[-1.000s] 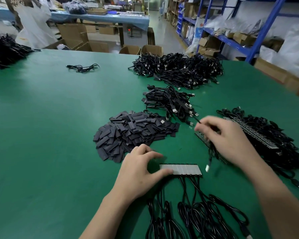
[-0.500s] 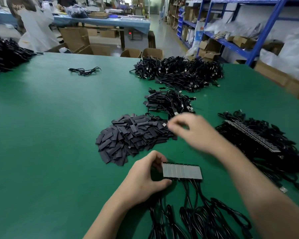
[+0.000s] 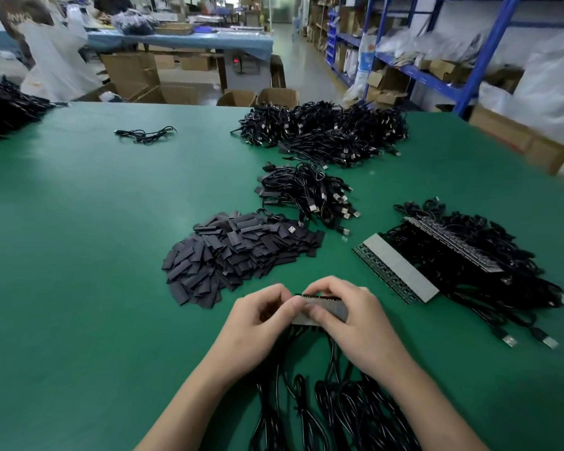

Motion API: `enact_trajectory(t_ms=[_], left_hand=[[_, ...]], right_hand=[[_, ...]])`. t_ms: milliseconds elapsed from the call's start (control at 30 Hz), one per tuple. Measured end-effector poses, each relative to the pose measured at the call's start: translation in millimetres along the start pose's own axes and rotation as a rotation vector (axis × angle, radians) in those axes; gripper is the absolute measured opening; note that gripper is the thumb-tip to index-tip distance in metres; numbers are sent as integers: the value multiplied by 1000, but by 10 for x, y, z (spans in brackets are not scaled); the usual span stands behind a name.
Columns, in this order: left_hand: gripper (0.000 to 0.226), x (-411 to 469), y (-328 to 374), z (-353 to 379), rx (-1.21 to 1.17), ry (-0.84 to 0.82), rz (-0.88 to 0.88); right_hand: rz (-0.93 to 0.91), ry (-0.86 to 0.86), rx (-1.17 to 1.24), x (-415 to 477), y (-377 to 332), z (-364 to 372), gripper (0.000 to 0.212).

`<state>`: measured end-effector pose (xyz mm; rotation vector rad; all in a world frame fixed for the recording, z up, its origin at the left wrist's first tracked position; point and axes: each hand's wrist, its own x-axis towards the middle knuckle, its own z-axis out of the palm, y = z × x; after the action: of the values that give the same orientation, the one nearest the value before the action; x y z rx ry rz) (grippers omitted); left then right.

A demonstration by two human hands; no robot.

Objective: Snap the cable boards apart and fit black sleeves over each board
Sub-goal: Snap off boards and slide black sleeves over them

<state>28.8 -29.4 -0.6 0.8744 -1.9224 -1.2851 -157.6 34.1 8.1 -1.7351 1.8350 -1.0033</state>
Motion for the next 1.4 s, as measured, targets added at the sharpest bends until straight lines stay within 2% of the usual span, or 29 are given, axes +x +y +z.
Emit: enact_trajectory(t_ms=[67, 200, 400, 633, 1000, 1133, 1267, 1400], left_hand=[[39, 5, -2, 30, 19, 14, 35], [44, 11, -47, 60, 20, 21, 65], [37, 24, -24, 91, -37, -5, 58], [39, 1, 7, 88, -34, -10, 71], [42, -16, 25, 75, -58, -56, 50], [37, -7, 34, 93, 109, -10, 92], [37, -5, 16, 101, 348, 69, 171], [39, 8, 20, 122, 221, 63, 149]], right_hand=[[-20, -2, 21, -21, -28, 10, 25], [-6, -35, 107, -37, -32, 3, 11], [-21, -62, 273, -15, -31, -21, 11], [17, -113, 403, 2, -10, 3, 9], [39, -134, 397, -1, 1, -36, 9], [50, -150, 248, -12, -27, -86, 16], [29, -151, 89, -26, -65, -129, 12], [67, -172, 78, -41, -118, -160, 21]])
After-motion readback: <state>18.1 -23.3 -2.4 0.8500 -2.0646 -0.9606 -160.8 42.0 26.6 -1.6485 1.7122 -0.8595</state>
